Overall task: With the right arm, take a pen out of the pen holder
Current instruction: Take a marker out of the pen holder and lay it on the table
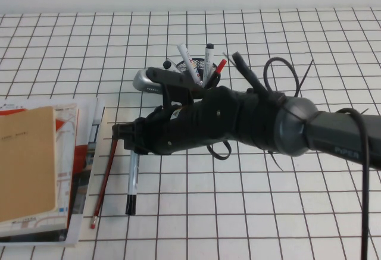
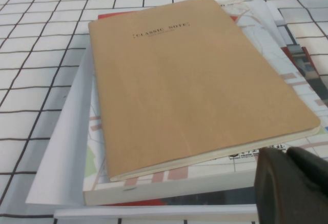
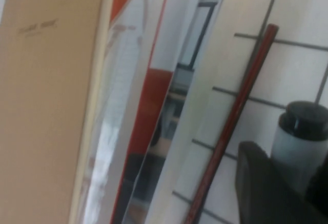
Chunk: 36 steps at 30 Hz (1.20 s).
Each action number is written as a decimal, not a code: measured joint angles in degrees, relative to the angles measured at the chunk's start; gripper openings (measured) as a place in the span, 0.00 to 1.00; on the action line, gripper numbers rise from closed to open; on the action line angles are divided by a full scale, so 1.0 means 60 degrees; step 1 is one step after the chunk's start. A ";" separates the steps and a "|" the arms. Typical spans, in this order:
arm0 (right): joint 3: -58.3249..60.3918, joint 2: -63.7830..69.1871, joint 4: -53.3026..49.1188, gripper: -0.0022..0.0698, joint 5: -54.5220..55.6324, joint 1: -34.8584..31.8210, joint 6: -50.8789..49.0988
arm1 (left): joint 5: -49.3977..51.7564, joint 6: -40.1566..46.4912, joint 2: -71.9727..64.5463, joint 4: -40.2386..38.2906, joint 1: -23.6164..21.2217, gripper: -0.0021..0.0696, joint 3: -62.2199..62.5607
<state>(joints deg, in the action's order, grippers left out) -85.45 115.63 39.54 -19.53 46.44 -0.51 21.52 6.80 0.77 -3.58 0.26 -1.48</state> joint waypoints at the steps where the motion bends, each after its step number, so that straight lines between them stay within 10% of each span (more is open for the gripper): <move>1: 0.0000 0.0138 0.0125 0.20 0.0270 0.0013 0.0024 | 0.0000 0.0000 0.0000 0.0000 0.0000 0.02 0.0000; 36: -0.0738 0.1491 0.1838 0.20 0.1080 0.0106 0.0821 | 0.0000 0.0000 0.0000 0.0000 0.0000 0.02 0.0000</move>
<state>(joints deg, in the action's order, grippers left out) -89.87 124.58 50.57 -13.05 47.08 4.41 21.52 6.80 0.77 -3.58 0.26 -1.48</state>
